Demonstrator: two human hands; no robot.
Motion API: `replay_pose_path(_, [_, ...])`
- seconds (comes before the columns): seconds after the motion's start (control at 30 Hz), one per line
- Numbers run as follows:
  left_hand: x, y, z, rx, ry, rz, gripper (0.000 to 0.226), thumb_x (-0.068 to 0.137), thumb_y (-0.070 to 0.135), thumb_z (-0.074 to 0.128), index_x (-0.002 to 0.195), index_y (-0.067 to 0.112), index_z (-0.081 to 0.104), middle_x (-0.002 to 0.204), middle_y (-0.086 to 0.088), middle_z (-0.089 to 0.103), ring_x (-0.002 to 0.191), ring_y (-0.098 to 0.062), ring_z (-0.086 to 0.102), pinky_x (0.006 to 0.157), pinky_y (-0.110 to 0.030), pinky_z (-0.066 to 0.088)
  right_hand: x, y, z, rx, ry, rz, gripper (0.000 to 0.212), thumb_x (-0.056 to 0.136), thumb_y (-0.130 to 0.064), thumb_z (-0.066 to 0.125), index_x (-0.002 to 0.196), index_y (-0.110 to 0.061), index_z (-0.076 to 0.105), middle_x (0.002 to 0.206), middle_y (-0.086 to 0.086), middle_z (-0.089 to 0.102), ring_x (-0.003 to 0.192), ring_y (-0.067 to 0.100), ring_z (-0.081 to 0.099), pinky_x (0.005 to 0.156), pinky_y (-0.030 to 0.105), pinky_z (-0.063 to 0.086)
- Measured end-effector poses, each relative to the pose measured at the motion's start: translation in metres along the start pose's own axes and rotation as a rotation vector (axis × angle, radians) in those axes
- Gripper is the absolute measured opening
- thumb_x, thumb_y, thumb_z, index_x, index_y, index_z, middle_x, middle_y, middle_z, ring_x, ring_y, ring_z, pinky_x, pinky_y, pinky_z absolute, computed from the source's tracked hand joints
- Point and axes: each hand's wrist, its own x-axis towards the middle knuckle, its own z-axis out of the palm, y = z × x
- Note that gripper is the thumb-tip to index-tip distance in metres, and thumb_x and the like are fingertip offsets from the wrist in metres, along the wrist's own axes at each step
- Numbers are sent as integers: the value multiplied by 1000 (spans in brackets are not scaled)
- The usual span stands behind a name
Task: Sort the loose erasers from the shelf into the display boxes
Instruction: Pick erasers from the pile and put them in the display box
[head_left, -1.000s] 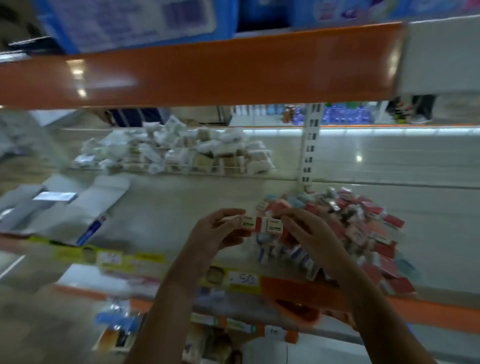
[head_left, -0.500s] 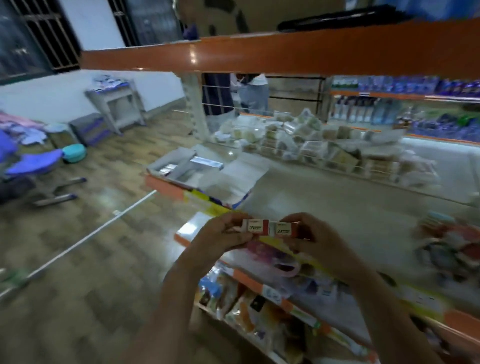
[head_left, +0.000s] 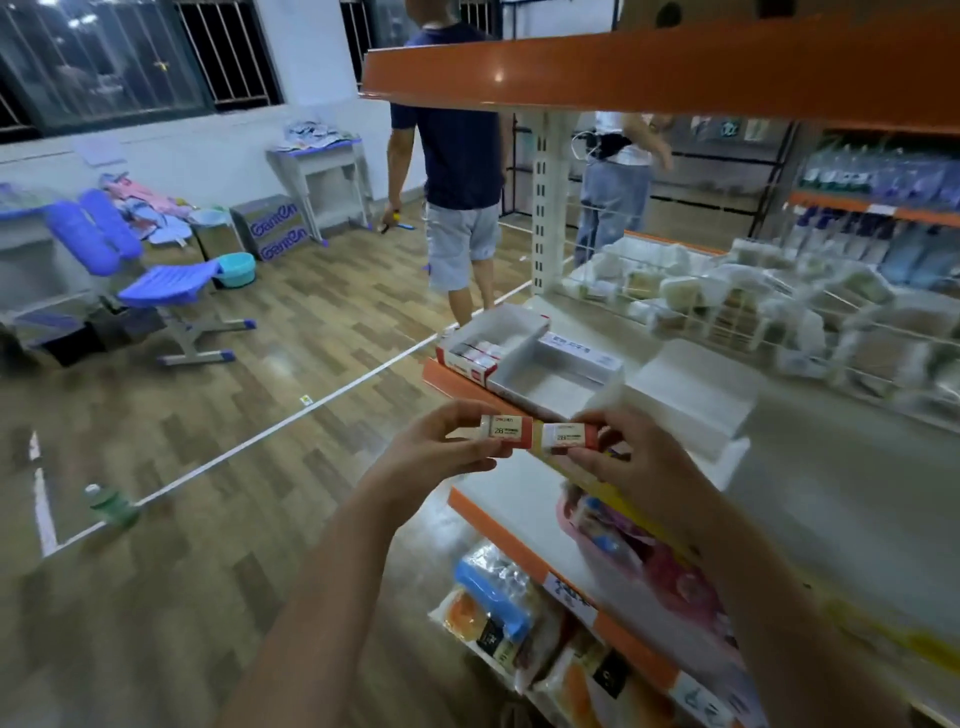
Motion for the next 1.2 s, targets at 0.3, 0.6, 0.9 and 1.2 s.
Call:
replay_pose_path(0.3, [111, 14, -86, -90, 12, 5, 30, 65, 18, 75, 94, 24, 70, 93, 0, 71, 80, -15, 70, 68, -20, 53, 144, 11, 26, -174, 6, 7, 30, 81, -15, 70, 108, -21, 61, 97, -6, 55, 86, 9, 56, 69, 7, 39])
replay_pose_path(0.6, [202, 28, -145, -43, -91, 1, 37, 69, 14, 73, 106, 14, 64, 110, -11, 65, 90, -20, 68, 71, -22, 53, 243, 25, 66, -490, -43, 158, 21, 83, -21, 62, 103, -18, 55, 102, -2, 58, 94, 14, 53, 73, 23, 39])
replay_pose_path(0.9, [276, 11, -192, 50, -246, -35, 26, 80, 5, 71, 102, 18, 65, 106, -4, 66, 82, -11, 69, 66, -18, 52, 279, 38, 103, -670, 16, 424, 19, 87, -27, 56, 105, -19, 53, 101, 6, 51, 89, 22, 52, 76, 34, 45])
replay_pose_path(1.2, [319, -5, -199, 103, -454, -46, 24, 80, 10, 71, 98, 25, 66, 93, 4, 71, 85, -11, 69, 68, -20, 53, 276, 42, 125, -674, 11, 565, 28, 85, -40, 61, 108, -27, 54, 109, 1, 47, 100, 17, 52, 92, 38, 47])
